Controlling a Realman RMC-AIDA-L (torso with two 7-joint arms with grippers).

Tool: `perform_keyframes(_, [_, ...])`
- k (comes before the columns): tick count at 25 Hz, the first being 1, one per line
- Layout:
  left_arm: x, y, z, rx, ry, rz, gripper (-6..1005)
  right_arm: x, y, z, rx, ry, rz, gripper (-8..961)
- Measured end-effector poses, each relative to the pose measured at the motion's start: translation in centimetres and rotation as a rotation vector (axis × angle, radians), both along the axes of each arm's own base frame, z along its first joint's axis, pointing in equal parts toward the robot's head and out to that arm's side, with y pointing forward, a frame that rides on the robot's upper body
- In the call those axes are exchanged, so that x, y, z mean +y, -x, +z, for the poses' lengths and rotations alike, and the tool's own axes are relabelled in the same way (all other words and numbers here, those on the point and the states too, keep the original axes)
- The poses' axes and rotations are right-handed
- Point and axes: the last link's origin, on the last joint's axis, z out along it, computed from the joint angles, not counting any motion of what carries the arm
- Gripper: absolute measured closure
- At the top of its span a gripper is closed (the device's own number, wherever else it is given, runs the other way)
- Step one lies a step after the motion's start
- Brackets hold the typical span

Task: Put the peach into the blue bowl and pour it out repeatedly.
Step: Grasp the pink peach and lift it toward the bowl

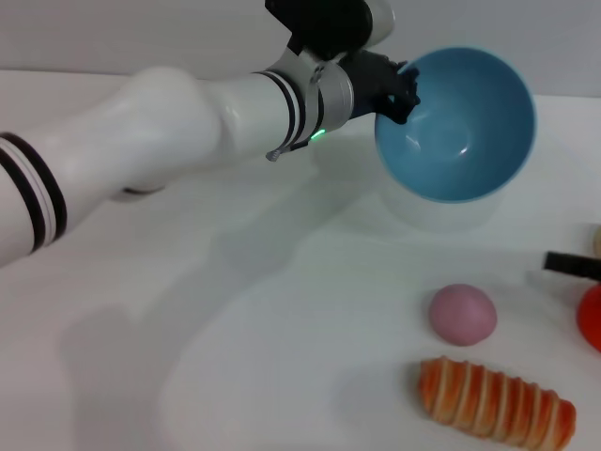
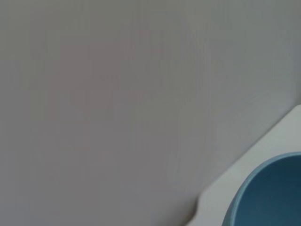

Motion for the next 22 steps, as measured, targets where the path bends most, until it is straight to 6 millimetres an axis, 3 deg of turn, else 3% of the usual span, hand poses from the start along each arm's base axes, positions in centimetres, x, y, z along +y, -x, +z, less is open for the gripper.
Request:
perform_keyframes(8, [0.1, 1.0, 0.2, -0.062, 0.052, 0.102, 1000, 2.3, 3.6, -3.8, -0.065, 0.203, 0.087, 408])
perform_keyframes(15, [-0.1, 1.6, 0.1, -0.054, 0.052, 0.114, 1000, 2.1, 3.4, -5.9, -0.106, 0.252, 0.077, 408])
perform_keyframes(22, [-0.2, 1.7, 0.0, -0.049, 0.051, 0.111, 999, 1.9, 3.2, -6.5, -0.119, 0.255, 0.074, 408])
